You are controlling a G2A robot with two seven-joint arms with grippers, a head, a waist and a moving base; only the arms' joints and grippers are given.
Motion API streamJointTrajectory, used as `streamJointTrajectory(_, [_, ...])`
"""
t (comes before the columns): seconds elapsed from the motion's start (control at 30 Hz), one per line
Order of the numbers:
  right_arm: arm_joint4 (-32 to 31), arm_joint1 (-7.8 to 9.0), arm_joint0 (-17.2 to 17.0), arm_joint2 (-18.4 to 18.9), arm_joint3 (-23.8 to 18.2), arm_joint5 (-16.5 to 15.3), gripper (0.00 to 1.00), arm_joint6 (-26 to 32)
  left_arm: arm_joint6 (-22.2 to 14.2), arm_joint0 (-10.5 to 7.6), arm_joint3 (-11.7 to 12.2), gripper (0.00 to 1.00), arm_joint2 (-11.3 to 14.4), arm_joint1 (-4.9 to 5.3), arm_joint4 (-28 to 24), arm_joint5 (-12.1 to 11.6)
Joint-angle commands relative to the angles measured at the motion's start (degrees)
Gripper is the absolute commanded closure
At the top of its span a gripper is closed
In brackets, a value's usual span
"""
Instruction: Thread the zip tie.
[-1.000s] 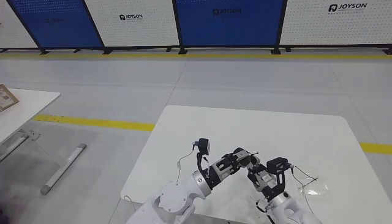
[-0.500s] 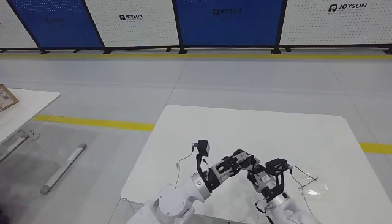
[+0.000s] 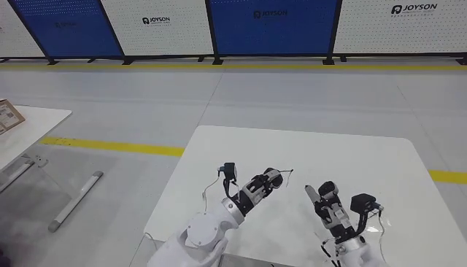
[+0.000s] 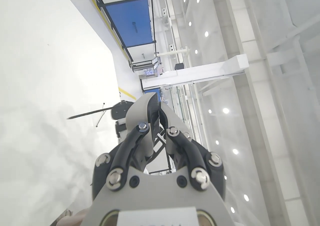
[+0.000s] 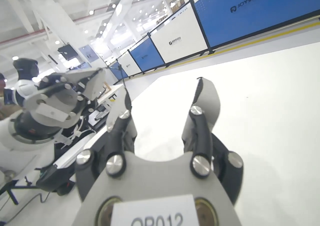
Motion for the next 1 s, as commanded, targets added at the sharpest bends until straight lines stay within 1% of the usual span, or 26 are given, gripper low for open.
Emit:
streamJointTrajectory(0.0, [2.30, 0.36, -0.96, 1.12, -1.03, 0.03, 0.00, -1.28, 0.38, -0.05, 1.28, 1.00, -0.74, 0.03, -0.68, 0.19])
streamJointTrajectory(0.07, [5.65, 0.87, -2.40, 2.45, -2.43, 0.03, 0.00, -3.70, 0.71, -0.01, 2.49, 1.00, -1.52, 0.06, -1.51, 0.07])
streamJointTrajectory(0.13, [9.04, 1.58, -3.57, 3.42, -3.96, 0.03, 0.00, -4.38, 0.96, 0.13, 3.40, 1.00, -2.18, 0.10, -1.83, -0.24])
streamJointTrajectory(0.23, [9.04, 1.58, -3.57, 3.42, -3.96, 0.03, 0.00, -4.38, 0.44, 0.20, 3.83, 1.00, -2.31, 0.21, -0.69, 0.03])
streamJointTrajectory(0.57, [9.07, 1.54, -3.43, 3.27, -4.04, 0.36, 0.00, -4.03, 0.44, 0.20, 3.83, 1.00, -2.31, 0.21, -0.69, 0.03])
streamJointTrajectory(0.63, [9.75, 1.49, -3.30, 3.23, -4.26, 0.50, 0.00, -3.43, 1.54, 0.06, 4.04, 1.00, -2.38, 0.16, 0.10, -0.41])
streamJointTrajectory(0.67, [10.91, 1.47, -3.43, 3.68, -4.47, 0.20, 0.00, -3.92, 2.07, 0.11, 4.23, 1.00, -2.42, 0.12, -0.06, -0.48])
streamJointTrajectory(0.77, [17.22, 1.67, -4.73, 6.06, -5.67, 0.03, 0.00, -4.56, 3.13, 0.24, 5.15, 1.00, -3.81, 0.14, -1.61, -0.33])
streamJointTrajectory(0.8, [18.80, 1.90, -5.23, 7.57, -5.94, 0.03, 0.00, -4.49, 3.13, 0.37, 5.60, 1.00, -4.41, 0.19, -2.10, -0.16])
streamJointTrajectory(0.9, [21.83, 2.34, -6.29, 9.77, -6.62, 0.03, 0.00, -3.99, 3.05, 0.49, 6.55, 1.00, -5.50, 0.35, -1.79, 0.26])
streamJointTrajectory(0.93, [22.01, 2.39, -6.38, 9.96, -6.65, 0.03, 0.00, -3.80, 2.56, 0.38, 7.14, 1.00, -5.58, 0.45, -0.89, 1.58])
streamJointTrajectory(0.97, [22.01, 2.39, -6.38, 9.96, -6.65, 0.03, 0.00, -3.80, 1.33, 0.18, 7.30, 1.00, -5.37, 0.53, -0.47, 3.00])
